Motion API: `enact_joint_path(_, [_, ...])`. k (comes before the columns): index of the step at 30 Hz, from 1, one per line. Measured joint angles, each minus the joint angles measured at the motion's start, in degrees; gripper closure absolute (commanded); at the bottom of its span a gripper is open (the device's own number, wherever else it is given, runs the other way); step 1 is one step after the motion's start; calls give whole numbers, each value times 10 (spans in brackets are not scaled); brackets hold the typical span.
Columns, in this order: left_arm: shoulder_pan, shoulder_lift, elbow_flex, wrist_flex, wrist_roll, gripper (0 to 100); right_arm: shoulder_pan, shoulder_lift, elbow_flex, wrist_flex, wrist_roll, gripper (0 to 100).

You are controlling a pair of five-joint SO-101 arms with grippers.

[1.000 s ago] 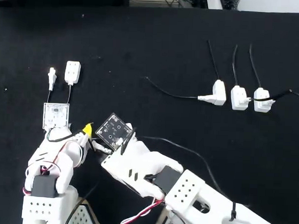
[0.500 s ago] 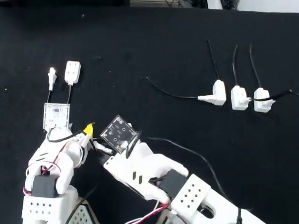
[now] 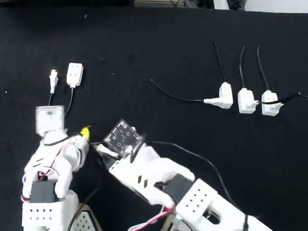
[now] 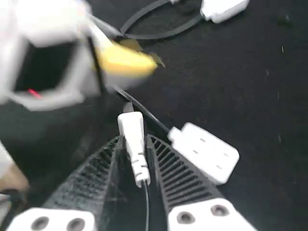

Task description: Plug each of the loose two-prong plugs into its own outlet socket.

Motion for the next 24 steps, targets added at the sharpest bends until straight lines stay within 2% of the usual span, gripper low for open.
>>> enact_joint_path(4, [-46,0,-8,0,19,809,41,104,-43,0,0,988])
enact_joint_path(9, [-55,0,-8,0,22,809,70,232,-129,51,0,988])
enact_joint_path(16, [-55,0,-8,0,22,809,82,244,-233,200,2,988])
enact_joint_path(24, [-55,0,-8,0,23,809,199,321,-331,302,4,988])
